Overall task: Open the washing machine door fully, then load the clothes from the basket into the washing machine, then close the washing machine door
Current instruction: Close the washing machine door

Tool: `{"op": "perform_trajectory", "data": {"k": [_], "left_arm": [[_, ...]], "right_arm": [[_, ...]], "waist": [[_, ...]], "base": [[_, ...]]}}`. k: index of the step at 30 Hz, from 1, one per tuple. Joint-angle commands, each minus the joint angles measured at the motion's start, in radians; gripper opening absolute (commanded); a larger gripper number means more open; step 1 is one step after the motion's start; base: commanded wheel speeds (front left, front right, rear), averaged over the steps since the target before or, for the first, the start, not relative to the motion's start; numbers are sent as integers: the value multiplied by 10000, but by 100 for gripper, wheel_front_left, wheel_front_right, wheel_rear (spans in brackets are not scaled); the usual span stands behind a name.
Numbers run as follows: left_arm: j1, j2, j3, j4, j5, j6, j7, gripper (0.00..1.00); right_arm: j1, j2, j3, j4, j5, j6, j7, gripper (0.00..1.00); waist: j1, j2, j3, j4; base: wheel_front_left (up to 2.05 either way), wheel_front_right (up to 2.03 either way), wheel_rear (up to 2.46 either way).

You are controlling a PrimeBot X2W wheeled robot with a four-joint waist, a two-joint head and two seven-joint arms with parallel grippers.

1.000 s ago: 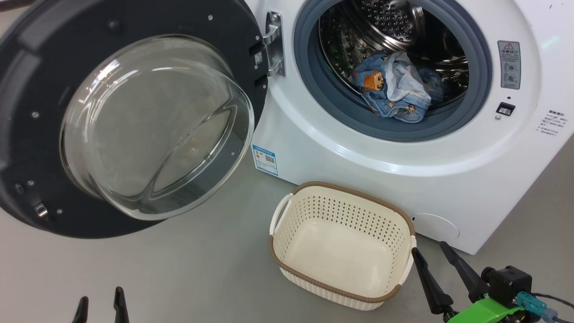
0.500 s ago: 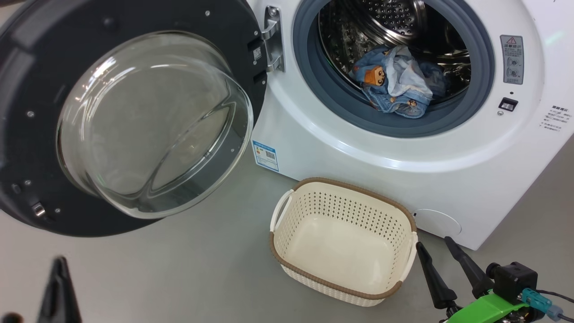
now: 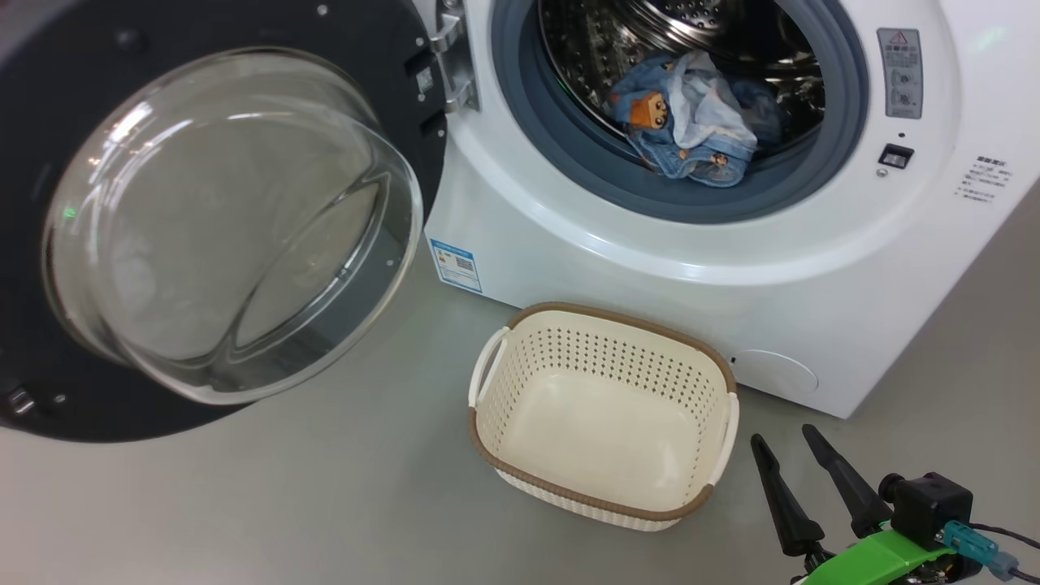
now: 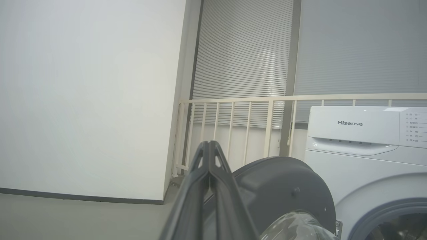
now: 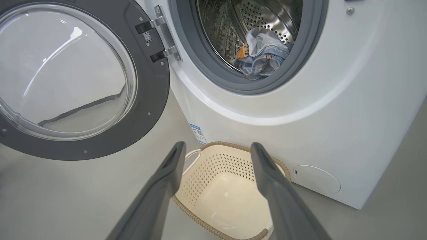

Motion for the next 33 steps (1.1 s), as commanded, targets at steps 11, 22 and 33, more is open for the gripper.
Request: {"op": "perform_trajectory", "data": {"k": [11, 22, 33], "left_arm": [[-3126, 3421, -40, 3982, -4415, -22, 521, 0], [-4764, 4833, -955, 7401, -7197, -22, 4531, 0], [-4804, 4815, -1598, 8328, -7854, -22, 6766, 0]], "right_arm": [[-595, -62, 458, -260, -44, 16, -49, 100], [-750, -60, 807, -214, -37, 16, -49, 100], [-808, -222, 853, -234, -24, 16, -49, 100]], "waist": [[0, -1, 628, -617], [0, -1, 900, -783], [0, -1, 1026, -862]], "base": [[0, 0, 0], [0, 0, 0], [0, 0, 0]]}}
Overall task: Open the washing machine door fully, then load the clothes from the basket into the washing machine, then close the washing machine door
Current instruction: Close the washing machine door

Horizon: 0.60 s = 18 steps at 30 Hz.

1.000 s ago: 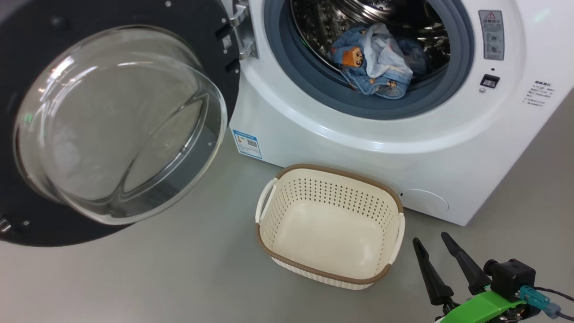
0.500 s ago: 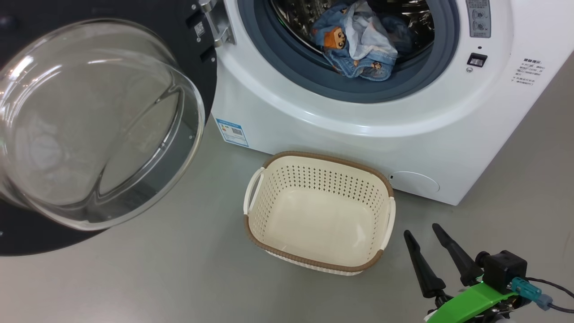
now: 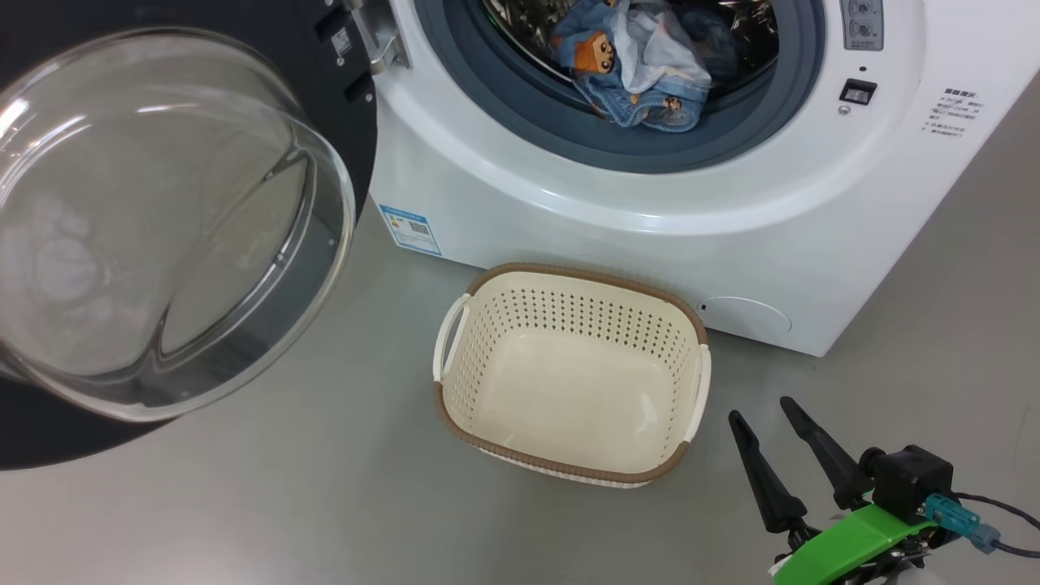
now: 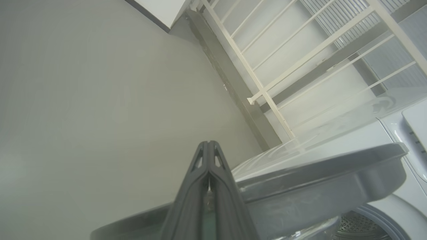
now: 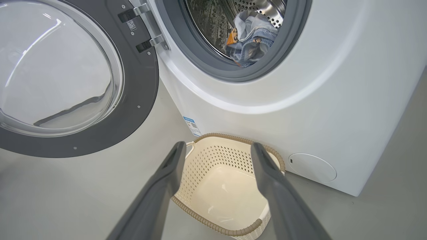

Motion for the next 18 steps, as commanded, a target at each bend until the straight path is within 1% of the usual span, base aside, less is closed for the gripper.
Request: {"op": "perform_trajectory", "data": {"k": [1, 12, 18], "left_arm": [[-137, 748, 246, -149, -51, -26, 91, 0], [248, 537, -35, -519, -590, -26, 1505, 0], [667, 578, -290, -1207, -734, -27, 2262, 0]], "right_arm": [[-191, -50, 263, -230, -13, 16, -49, 100], [-179, 10, 160, -208, -40, 16, -49, 100], [-109, 83, 47, -194, -37, 16, -49, 100]], "waist": [[0, 0, 6, -25], [0, 0, -100, -82], [0, 0, -266, -11]], "base": [[0, 0, 0], [0, 0, 0], [0, 0, 0]]}}
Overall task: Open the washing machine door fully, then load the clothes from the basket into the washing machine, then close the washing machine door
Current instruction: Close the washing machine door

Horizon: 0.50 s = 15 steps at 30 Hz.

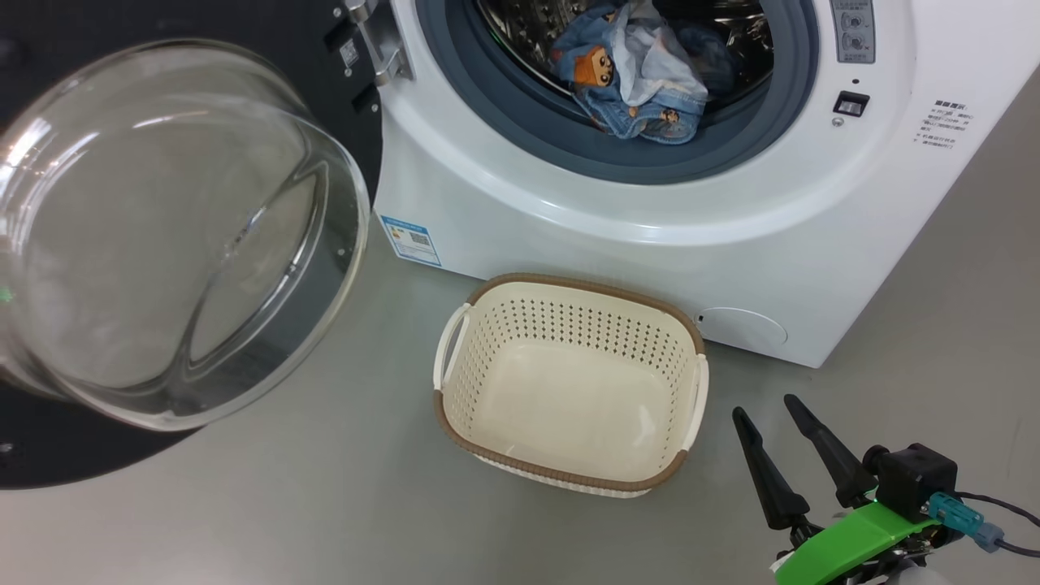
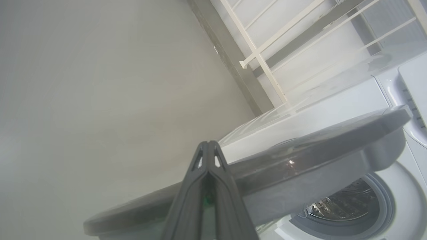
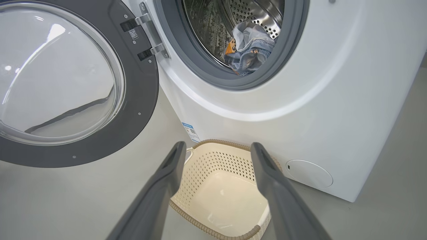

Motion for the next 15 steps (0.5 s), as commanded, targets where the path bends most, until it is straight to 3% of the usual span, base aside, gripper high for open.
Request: {"op": "perform_trajectory", "data": {"k": [1, 15], "left_arm": [[77, 433, 80, -392, -94, -40, 323, 0], [1107, 395, -270, -2786, -862, -40, 1941, 0]], "right_arm": [[-75, 13, 158, -200, -35, 16, -49, 100], [195, 209, -118, -232, -37, 16, -49, 100]], "waist": [[0, 0, -46, 44], [0, 0, -576, 246]], "base": [[0, 0, 0], [0, 0, 0]]}}
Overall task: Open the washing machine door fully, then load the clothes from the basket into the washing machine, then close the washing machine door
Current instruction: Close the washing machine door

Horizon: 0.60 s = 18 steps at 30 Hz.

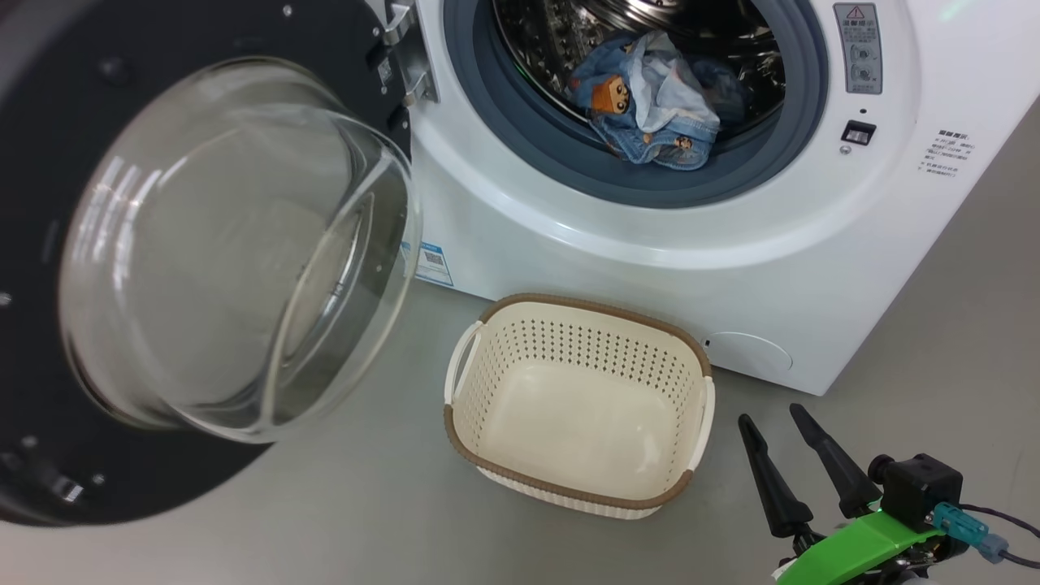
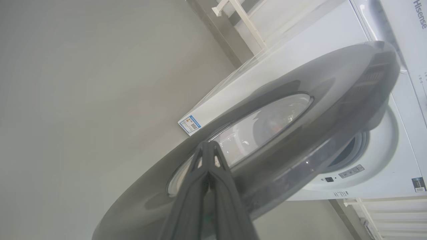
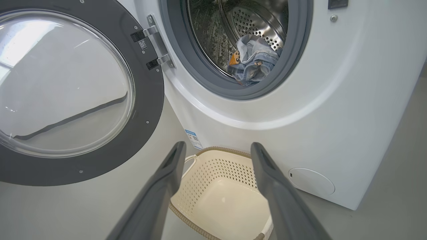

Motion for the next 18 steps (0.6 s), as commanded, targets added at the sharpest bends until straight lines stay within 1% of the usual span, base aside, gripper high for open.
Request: {"op": "perform_trajectory", "data": {"k": [1, 10, 14, 18], "left_arm": [[7, 293, 143, -688, -278, -86, 378, 0], [565, 324, 135, -2241, -998, -86, 1316, 0], [766, 270, 164, -2647, -1336, -86, 1678, 0], [1016, 229, 122, -3305, -1460, -86, 1978, 0]], "right_arm": [[85, 12, 139, -236, -34, 16, -49, 100], [302, 39, -42, -292, -45, 16, -49, 100], [371, 40, -92, -292, -53, 16, -49, 100], [420, 65, -181, -283, -70, 16, -49, 100]], "waist": [[0, -1, -127, 29], [0, -1, -372, 16], [0, -1, -451, -32], [0, -1, -535, -134]], "base": [[0, 0, 0], [0, 0, 0], [0, 0, 0], [0, 0, 0]]}}
